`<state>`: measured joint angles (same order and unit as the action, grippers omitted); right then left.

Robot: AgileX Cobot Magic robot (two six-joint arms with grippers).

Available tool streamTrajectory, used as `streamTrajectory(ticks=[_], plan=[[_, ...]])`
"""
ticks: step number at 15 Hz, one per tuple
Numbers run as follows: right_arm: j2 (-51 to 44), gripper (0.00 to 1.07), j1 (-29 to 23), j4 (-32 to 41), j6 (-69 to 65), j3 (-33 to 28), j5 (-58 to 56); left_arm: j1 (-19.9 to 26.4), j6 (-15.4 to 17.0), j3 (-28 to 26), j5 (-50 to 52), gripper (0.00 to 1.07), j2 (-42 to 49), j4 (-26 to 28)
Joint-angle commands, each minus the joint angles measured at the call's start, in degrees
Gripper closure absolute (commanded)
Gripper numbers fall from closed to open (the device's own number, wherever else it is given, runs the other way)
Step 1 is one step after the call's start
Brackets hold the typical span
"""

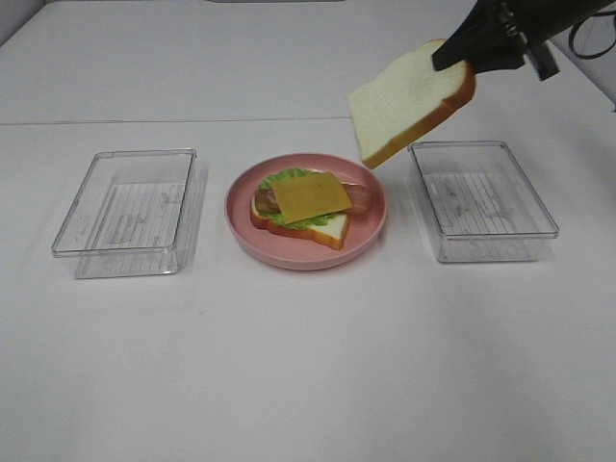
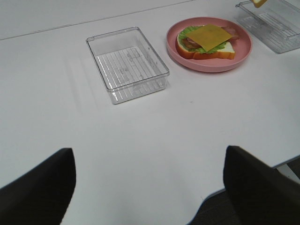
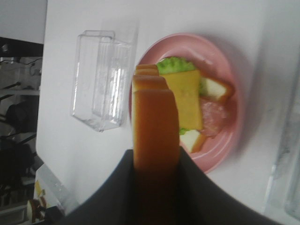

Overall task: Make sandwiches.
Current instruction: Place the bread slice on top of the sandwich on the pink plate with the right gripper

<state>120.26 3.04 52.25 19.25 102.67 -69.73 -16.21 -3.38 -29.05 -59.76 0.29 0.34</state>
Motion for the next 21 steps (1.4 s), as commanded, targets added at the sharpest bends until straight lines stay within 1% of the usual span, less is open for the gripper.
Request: streamTrajectory(ticks=[1, 4, 5, 6, 9, 11, 13, 17, 18, 19, 20, 21], plan=[[-0.34, 1.07, -4.18, 4.58, 2.58, -4.70, 3.21, -0.17, 0.11, 0.23, 0.97, 0.26, 1.26, 0.63], [1.09, 1.07, -10.43, 5.21, 1.09, -6.36, 11.29, -0.17, 0.11, 0.23, 0.97, 0.26, 1.26, 0.63], [1.95, 1.07, -11.75, 5.96, 0.23, -6.36, 14.21, -0.17, 0.11, 0.23, 0.97, 0.26, 1.26, 0.63], [4.53, 1.07, -13.01, 8.71, -0.92, -6.42, 17.42, -0.17, 0.11, 0.23, 0.97, 0.26, 1.26, 0.63], [9.11, 1.07, -13.01, 13.41, -1.38, -6.42, 18.79, -0.17, 0.11, 0.23, 0.97, 0.26, 1.26, 0.63], [11.46, 1.07, -13.01, 14.73, -1.38, -6.42, 19.08, -0.17, 0.11, 0.23, 0.97, 0.26, 1.26, 0.63], [12.09, 1.07, -13.01, 14.21, -1.38, -6.42, 20.11, -0.17, 0.11, 0.23, 0.97, 0.26, 1.26, 0.63], [11.97, 1.07, -12.95, 11.00, -1.60, -6.42, 21.14, -0.17, 0.11, 0.23, 0.97, 0.26, 1.26, 0.63], [11.97, 1.00, -12.95, 10.08, -1.60, -6.42, 21.14, -0.17, 0.11, 0.23, 0.97, 0.26, 1.26, 0.63], [11.97, 0.89, -12.95, 9.45, -1.60, -6.42, 20.91, -0.17, 0.11, 0.23, 0.97, 0.26, 1.26, 0.63], [11.97, 0.74, -12.95, 9.22, -1.60, -6.42, 20.11, -0.17, 0.11, 0.23, 0.97, 0.26, 1.26, 0.63], [11.97, 0.44, -12.95, 9.00, -1.38, -6.42, 18.96, -0.17, 0.11, 0.23, 0.97, 0.26, 1.26, 0.63]])
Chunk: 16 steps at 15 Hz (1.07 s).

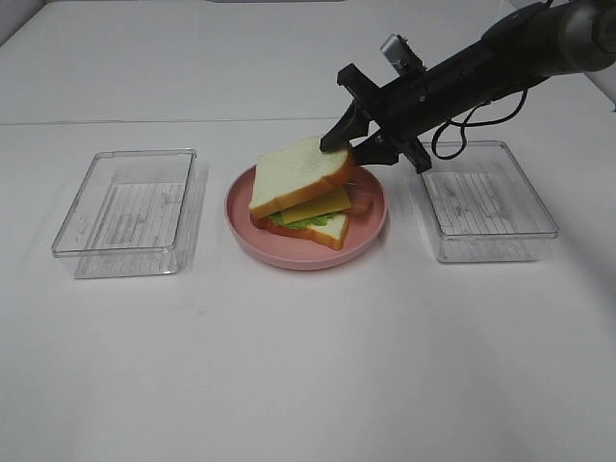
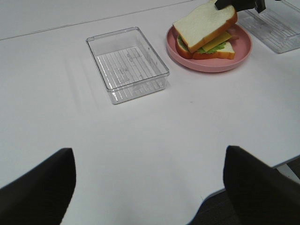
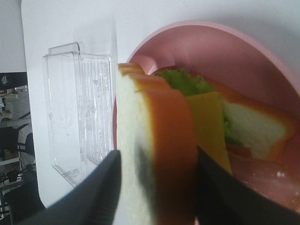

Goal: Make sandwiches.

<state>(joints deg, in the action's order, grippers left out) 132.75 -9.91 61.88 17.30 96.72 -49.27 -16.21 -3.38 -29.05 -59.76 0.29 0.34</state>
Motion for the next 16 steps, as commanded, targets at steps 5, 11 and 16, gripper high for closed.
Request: streamTrajectory(ticks=[5, 11, 16], plan=[[-1.20, 0.25, 0.00, -3.55, 2.06, -0.40, -4.81, -0.17, 0.11, 0.23, 0.97, 0.26, 1.26, 0.63], [-8.19, 0.25, 0.00, -22.12, -3.61, -0.40, -5.73, -0.17, 0.11, 0.23, 0.97, 0.26, 1.26, 0.63], [-19.08, 0.25, 0.00, -39.88, -7.45, -0.40, -13.29, -0.17, 0.11, 0.23, 0.97, 0.26, 1.26, 0.63]])
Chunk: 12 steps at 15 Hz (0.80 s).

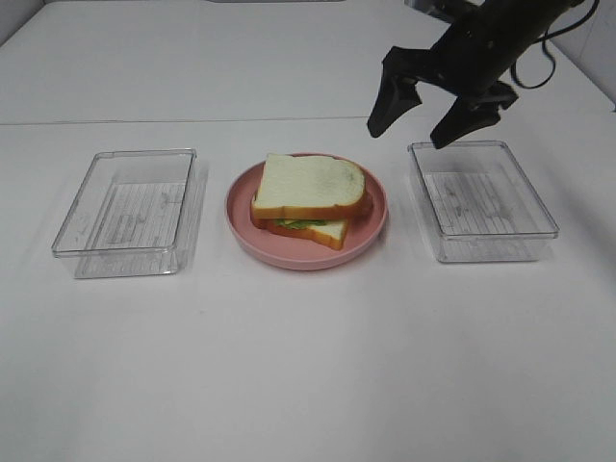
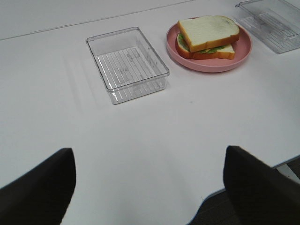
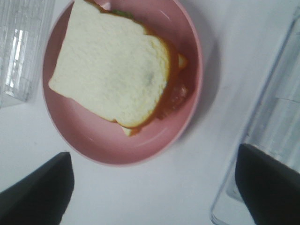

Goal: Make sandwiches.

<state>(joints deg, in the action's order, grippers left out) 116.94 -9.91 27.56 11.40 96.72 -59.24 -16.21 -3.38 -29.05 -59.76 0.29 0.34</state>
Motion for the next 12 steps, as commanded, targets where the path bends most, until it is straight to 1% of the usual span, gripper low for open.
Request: streamTrajectory(ticks=[1, 2, 4, 5, 6, 8, 9, 10, 11, 12], plan=[[-5.73, 0.25, 0.00, -9.00, -2.12, -0.40, -5.44, -0.17, 0.11, 0.23, 0.97, 0.26, 1.26, 0.63], [-7.79, 0.25, 0.00, -12.38, -3.38, -0.46, -8.02, -0.17, 0.11, 0.23, 0.97, 0.26, 1.26, 0.63], [-11.75, 0.25, 0.00, -16.50, -4.98, -0.57, -12.55, -0.17, -0.11, 0.23, 0.97, 0.26, 1.26, 0.63], [-14.84, 0.25, 0.00, -17.76, -5.56, -1.43, -14.55, -0.17, -0.86, 0.23, 0.97, 0.26, 1.26, 1.09], [-18.45, 0.25, 0.00, -17.99, -5.56, -3.72, -14.44, -0.17, -2.06, 0.23, 0.97, 0.26, 1.26, 1.72], [-29.74, 0.25, 0.00, -17.93, -5.56, -14.15, -13.46, -0.17, -3.15, 0.23, 0.97, 0.26, 1.26, 2.58], [-31.80, 0.25, 0.00, -17.93, -5.56, -15.70, -13.41, -0.17, -3.15, 0.23, 0.97, 0.26, 1.26, 2.64], [-36.61, 0.25, 0.00, -17.93, -5.56, -21.20, -13.01, -0.17, -3.21, 0.23, 0.97, 0.26, 1.26, 2.58], [-42.69, 0.25, 0.00, -17.93, -5.56, -27.10, -12.89, -0.17, -3.38, 0.23, 0.97, 0.26, 1.26, 2.58], [-53.06, 0.25, 0.00, -17.99, -5.50, -38.27, -12.78, -0.17, -3.50, 0.23, 0.97, 0.26, 1.26, 2.58]])
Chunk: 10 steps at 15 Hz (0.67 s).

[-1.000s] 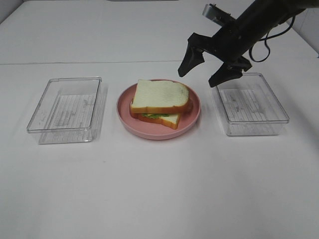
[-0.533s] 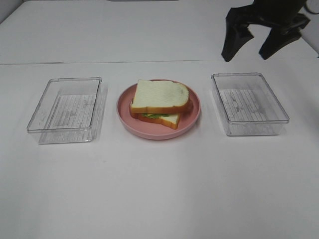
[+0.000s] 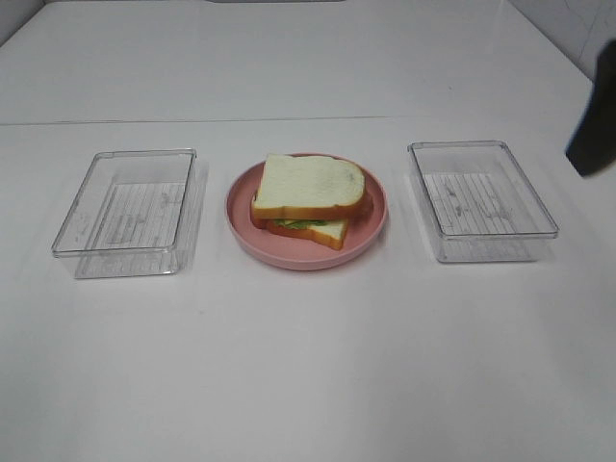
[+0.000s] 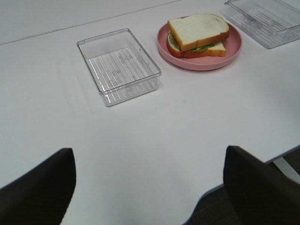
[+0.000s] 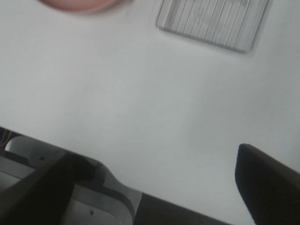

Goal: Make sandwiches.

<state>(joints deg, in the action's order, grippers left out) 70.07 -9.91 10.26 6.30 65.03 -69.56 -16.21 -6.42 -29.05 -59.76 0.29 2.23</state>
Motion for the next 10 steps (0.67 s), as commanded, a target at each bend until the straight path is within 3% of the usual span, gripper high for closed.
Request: streamTrajectory(ticks=[1, 5, 8, 10], plan=[[-12.15, 0.26, 0.00, -0.69, -0.40, -12.66, -2.46, -0.17, -0.86, 0.23, 0.97, 0.26, 1.26, 1.03], [-32.31, 0.26, 0.00, -1.49, 0.23, -28.02, 0.63, -0.17, -2.29, 0.23, 0.97, 0.26, 1.26, 1.89], [-50.53, 0.26, 0.00, -1.43, 2.81, -34.21, 4.93, -0.17, -2.23, 0.23, 0.97, 0.26, 1.26, 1.89], [-58.10, 0.26, 0.00, -1.43, 2.92, -34.89, 6.19, -0.17, -2.23, 0.23, 0.97, 0.26, 1.26, 1.89]])
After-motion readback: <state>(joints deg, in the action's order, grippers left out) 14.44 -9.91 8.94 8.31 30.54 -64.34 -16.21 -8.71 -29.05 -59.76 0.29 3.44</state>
